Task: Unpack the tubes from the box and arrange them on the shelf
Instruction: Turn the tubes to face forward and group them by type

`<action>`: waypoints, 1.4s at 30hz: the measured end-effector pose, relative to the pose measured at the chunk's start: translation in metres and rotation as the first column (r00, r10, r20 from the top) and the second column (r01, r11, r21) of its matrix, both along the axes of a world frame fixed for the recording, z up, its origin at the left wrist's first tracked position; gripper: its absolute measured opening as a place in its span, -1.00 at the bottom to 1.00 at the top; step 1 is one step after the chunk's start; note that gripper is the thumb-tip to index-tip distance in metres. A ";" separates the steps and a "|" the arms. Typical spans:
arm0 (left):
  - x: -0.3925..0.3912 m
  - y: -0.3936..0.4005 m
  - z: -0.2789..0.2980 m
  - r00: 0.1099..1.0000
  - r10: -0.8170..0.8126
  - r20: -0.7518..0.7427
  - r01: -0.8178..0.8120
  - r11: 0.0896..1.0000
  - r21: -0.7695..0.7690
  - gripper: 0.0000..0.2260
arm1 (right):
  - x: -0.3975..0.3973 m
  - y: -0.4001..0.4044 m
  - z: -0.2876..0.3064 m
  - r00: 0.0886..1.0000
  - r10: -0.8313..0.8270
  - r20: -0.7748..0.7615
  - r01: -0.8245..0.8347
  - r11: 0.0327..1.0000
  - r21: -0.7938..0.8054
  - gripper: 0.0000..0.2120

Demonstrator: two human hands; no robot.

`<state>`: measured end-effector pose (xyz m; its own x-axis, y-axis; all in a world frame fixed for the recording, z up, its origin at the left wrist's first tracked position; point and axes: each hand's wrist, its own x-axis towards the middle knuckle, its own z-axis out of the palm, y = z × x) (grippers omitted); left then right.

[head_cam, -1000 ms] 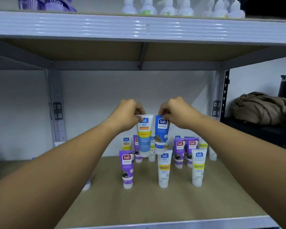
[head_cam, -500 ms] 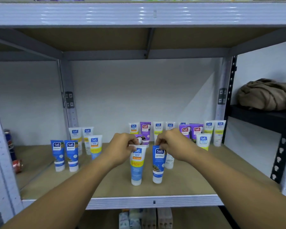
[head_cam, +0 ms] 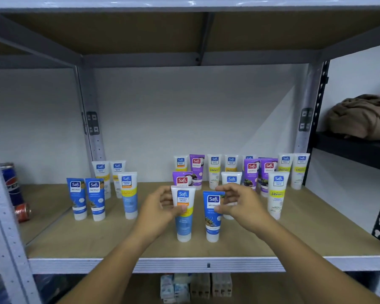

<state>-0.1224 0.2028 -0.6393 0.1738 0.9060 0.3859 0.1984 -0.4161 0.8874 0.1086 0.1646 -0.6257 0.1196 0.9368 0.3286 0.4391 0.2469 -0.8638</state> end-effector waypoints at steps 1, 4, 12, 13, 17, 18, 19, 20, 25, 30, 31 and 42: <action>0.001 -0.002 -0.010 1.000 0.013 0.018 -0.012 1.000 -0.025 -0.56 | -0.001 0.000 -0.009 0.999 0.014 -0.037 -0.015 1.000 -0.015 -0.58; 0.007 -0.010 -0.038 0.996 0.091 0.019 -0.090 0.995 -0.034 -0.50 | -0.005 -0.002 -0.037 0.992 0.047 -0.118 -0.051 0.998 -0.031 -0.55; 0.012 -0.015 -0.057 0.971 0.239 0.027 -0.240 0.970 0.028 -0.54 | -0.017 0.008 -0.077 0.998 0.021 -0.067 -0.019 0.999 0.032 -0.64; 0.008 -0.015 -0.056 0.967 0.254 0.019 -0.254 0.967 0.032 -0.54 | -0.021 0.011 -0.077 0.998 0.032 -0.057 -0.030 0.999 0.040 -0.65; -0.015 -0.006 -0.058 0.952 0.305 -0.024 -0.304 0.952 0.040 -0.56 | -0.045 0.024 -0.076 0.994 0.113 -0.013 -0.112 0.993 0.047 -0.67; -0.020 -0.003 -0.058 0.946 0.322 -0.045 -0.320 0.946 0.047 -0.57 | -0.052 0.028 -0.077 0.991 0.131 -0.004 -0.130 0.990 0.045 -0.68; -0.026 0.000 -0.058 0.937 0.342 -0.069 -0.338 0.939 0.062 -0.57 | -0.058 0.033 -0.078 0.990 0.142 0.005 -0.142 0.989 0.046 -0.68; -0.031 0.004 -0.059 0.928 0.361 -0.093 -0.354 0.932 0.084 -0.57 | -0.065 0.036 -0.079 0.988 0.151 0.011 -0.151 0.987 0.048 -0.67; -0.049 0.027 -0.065 0.899 0.408 -0.162 -0.392 0.912 0.120 -0.65 | -0.088 0.051 -0.080 0.988 0.152 0.034 -0.154 0.985 0.081 -0.63; -0.045 0.047 -0.066 0.913 0.390 -0.120 -0.377 0.919 0.117 -0.71 | -0.095 0.064 -0.081 0.984 0.176 0.019 -0.177 0.981 0.075 -0.64; -0.044 0.051 -0.067 0.914 0.388 -0.117 -0.376 0.920 0.115 -0.72 | -0.095 0.066 -0.081 0.984 0.178 0.019 -0.179 0.981 0.074 -0.64; -0.038 0.076 -0.074 0.901 0.412 -0.137 -0.396 0.909 0.128 -0.75 | -0.095 0.077 -0.084 0.983 0.169 0.070 -0.174 0.981 0.081 -0.61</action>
<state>-0.1601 0.2784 -0.7134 -0.1340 0.8716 0.4715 0.5010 -0.3509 0.7911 0.0133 0.2418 -0.7092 -0.0639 0.9095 0.4108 0.4365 0.3956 -0.8080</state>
